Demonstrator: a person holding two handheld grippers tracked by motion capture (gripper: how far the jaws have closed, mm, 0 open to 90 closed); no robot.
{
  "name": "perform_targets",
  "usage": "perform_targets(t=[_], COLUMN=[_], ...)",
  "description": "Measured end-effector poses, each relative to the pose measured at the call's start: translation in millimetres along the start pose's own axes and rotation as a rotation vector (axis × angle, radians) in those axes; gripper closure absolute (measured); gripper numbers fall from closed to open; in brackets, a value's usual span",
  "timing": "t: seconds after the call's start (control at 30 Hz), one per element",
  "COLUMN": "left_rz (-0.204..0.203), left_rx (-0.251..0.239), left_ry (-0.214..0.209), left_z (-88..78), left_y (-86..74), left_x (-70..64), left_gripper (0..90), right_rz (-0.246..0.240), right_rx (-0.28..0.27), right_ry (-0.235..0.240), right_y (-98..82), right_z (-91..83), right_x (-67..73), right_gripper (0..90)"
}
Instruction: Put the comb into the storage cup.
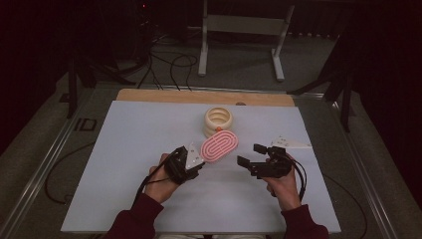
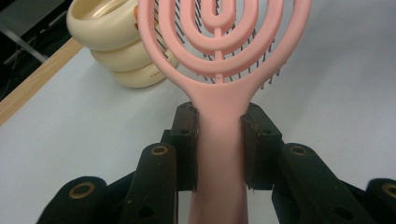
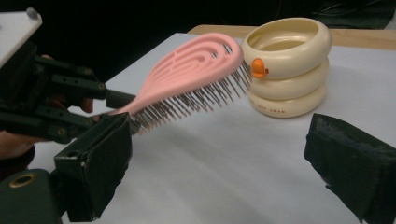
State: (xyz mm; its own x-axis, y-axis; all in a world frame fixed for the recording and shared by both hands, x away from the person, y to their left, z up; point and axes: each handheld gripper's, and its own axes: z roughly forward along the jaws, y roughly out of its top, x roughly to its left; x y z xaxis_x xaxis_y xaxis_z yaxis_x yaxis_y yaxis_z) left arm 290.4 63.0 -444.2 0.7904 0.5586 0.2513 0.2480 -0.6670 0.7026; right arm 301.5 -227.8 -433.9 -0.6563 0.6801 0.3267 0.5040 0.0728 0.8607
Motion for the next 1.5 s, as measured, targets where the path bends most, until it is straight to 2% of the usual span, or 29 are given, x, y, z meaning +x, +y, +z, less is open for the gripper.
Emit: perform_targets(t=[0.23, 0.47, 0.73, 1.03, 1.07, 1.23, 1.27, 1.5], left_rz=[0.014, 0.018, 0.015, 0.017, 0.018, 0.014, 0.011, 0.007], left_rx=[-0.003, -0.018, -0.058, -0.077, -0.082, -0.098, -0.102, -0.123], left_ry=[-0.004, -0.002, 0.012, 0.019, 0.020, 0.024, 0.023, 0.030], left_z=[1.2, 3.0, 3.4, 4.1, 3.8, 3.5, 3.7, 4.1], left_y=[-1.3, -2.1, -0.2, 1.4, 1.6, 2.3, 2.4, 3.1], left_x=[-5.3, -12.7, -22.8, -28.6, -29.2, -32.0, -32.5, -35.9], left_gripper=[69.9, 69.9, 69.9, 69.9, 69.9, 69.9, 69.8, 69.9], right_rz=[0.007, 0.035, 0.071, 0.095, 0.115, 0.117, 0.136, 0.169], right_rx=[-0.002, -0.008, -0.013, -0.013, -0.009, -0.009, -0.007, 0.014], right_ry=[0.007, 0.027, 0.040, 0.037, 0.042, 0.043, 0.051, 0.079], right_y=[2.2, 4.4, 4.4, 3.7, 3.7, 3.4, 3.1, 3.0], right_z=[1.8, 4.8, 9.8, 13.2, 13.8, 15.4, 16.9, 21.4], right_x=[0.5, 2.3, 3.3, 4.1, 4.4, 5.0, 5.5, 7.6], right_gripper=[7.7, 7.7, 7.7, 7.7, 7.7, 7.7, 7.7, 7.8])
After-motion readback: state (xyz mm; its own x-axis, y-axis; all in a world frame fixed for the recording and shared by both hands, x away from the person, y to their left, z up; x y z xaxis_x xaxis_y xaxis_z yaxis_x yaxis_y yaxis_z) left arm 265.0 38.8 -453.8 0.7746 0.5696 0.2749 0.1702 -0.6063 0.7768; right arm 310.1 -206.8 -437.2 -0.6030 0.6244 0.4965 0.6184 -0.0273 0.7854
